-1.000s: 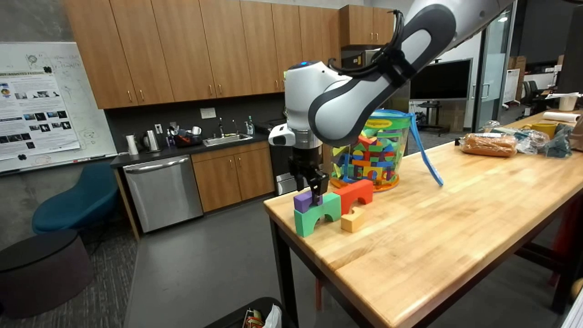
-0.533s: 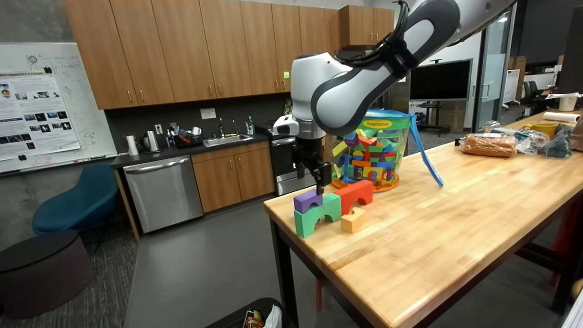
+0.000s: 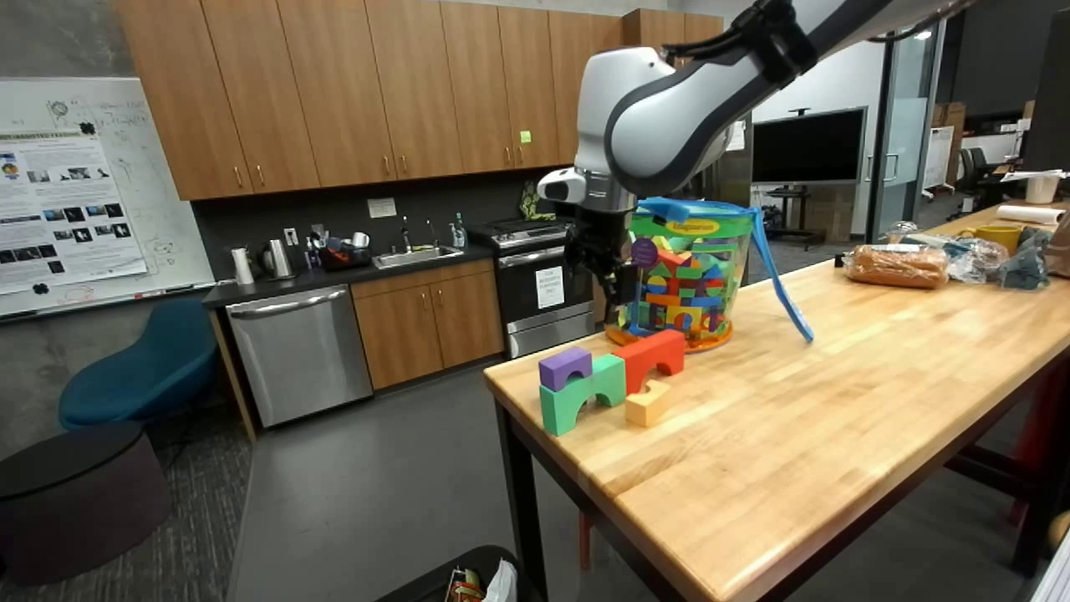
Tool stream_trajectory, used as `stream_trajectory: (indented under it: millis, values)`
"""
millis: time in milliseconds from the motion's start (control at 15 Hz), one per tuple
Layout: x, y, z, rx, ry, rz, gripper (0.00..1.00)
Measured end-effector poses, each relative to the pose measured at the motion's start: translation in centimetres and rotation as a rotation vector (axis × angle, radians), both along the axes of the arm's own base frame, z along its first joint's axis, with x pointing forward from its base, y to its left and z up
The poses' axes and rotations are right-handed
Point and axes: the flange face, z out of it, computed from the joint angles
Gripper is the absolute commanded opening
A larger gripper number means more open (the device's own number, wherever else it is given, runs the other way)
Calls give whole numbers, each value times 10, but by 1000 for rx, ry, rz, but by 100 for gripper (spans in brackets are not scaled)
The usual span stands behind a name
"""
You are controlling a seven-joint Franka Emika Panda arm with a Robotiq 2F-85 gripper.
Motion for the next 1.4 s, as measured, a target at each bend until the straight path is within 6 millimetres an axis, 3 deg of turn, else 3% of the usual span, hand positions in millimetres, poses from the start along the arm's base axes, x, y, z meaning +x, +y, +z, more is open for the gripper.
stream_trajectory:
  millis: [267,667,1000,1400]
  values:
    - [-18,-38,11,16,-9,-62,100]
    - [-47,-77,-3,51,33,-111,100]
    - [-78,-85,-30,76,108,-72,100]
    - [-107,-79,-61,75,162,0,100]
